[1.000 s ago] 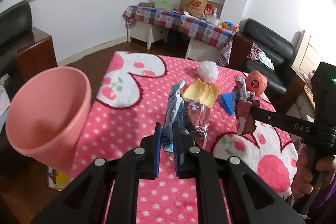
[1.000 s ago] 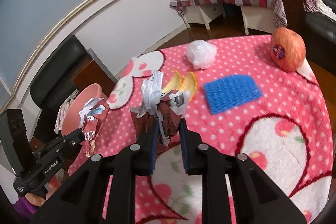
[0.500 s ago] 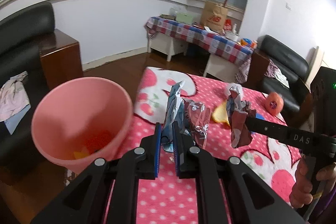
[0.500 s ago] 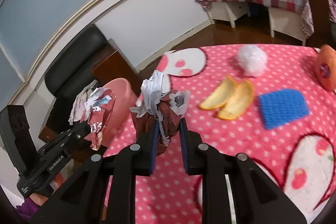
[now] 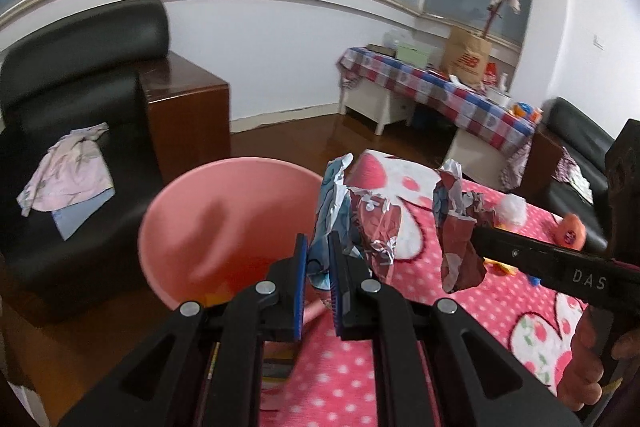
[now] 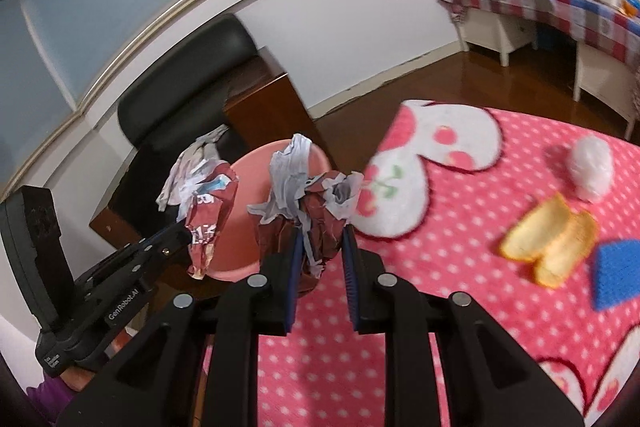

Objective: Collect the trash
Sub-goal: 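Carry both foil wrappers with both grippers over the pink bucket, then open both grippers to drop the foil wrappers into the bucket, then move both grippers back over the orange peel on the table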

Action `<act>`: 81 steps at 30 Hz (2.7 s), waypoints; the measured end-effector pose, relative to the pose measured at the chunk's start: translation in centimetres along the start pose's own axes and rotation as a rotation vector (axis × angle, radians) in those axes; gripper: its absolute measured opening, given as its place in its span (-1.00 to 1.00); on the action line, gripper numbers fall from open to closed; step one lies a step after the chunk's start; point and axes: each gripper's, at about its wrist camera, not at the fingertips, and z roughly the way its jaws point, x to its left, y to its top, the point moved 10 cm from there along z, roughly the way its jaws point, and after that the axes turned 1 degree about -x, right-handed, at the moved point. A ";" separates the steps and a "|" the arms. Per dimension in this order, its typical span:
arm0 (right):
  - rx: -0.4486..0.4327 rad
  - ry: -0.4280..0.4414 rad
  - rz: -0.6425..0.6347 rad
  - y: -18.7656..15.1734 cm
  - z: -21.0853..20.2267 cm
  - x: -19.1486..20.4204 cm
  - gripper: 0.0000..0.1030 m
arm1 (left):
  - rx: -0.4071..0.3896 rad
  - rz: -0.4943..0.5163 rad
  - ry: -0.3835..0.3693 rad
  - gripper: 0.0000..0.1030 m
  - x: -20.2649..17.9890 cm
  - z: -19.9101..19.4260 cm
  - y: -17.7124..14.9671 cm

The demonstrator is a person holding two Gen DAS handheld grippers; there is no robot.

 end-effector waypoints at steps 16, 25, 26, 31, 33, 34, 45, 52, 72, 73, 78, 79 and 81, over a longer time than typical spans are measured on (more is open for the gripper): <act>0.075 0.024 -0.072 0.4 6.6 3.9 -0.61 | 0.070 -0.055 0.121 -0.81 5.4 2.1 -1.6; 0.098 -0.002 -0.069 0.1 8.9 3.6 -0.61 | 0.087 -0.073 0.147 -0.80 6.2 2.5 -2.0; 0.097 -0.004 -0.065 0.1 9.1 3.5 -0.61 | 0.088 -0.074 0.150 -0.80 6.3 2.6 -2.1; 0.075 -0.010 -0.054 0.8 9.4 3.2 -0.61 | 0.090 -0.079 0.158 -0.78 6.3 2.8 -2.0; 0.075 0.002 -0.044 0.9 9.5 3.2 -0.58 | 0.090 -0.081 0.156 -0.72 6.3 2.8 -2.0; 0.074 0.006 -0.040 1.0 9.5 3.2 -0.58 | 0.088 -0.079 0.157 -0.65 6.2 2.8 -2.0; 0.091 0.023 -0.025 0.9 9.8 3.2 -0.51 | 0.077 -0.077 0.155 -0.43 5.6 2.3 -1.8; 0.079 0.020 -0.041 0.6 8.8 3.3 -0.51 | 0.071 -0.072 0.142 -0.43 4.7 1.9 -1.9; 0.051 -0.102 0.016 -1.7 2.1 -2.3 -0.51 | 0.054 -0.004 0.058 -0.43 -0.4 1.2 -1.2; 0.048 -0.110 0.022 -1.8 1.7 -2.8 -0.51 | 0.054 0.003 0.051 -0.43 -0.9 1.2 -1.2; 0.019 -0.183 0.055 -3.0 -1.4 -6.5 -0.51 | 0.059 0.042 0.006 -0.43 -3.7 1.3 -1.5; 0.013 -0.197 0.061 -3.2 -2.1 -7.3 -0.51 | 0.061 0.052 -0.004 -0.43 -4.1 1.5 -1.6; 0.004 -0.227 0.078 -3.7 -3.2 -8.9 -0.51 | 0.066 0.067 -0.020 -0.43 -5.1 1.6 -1.8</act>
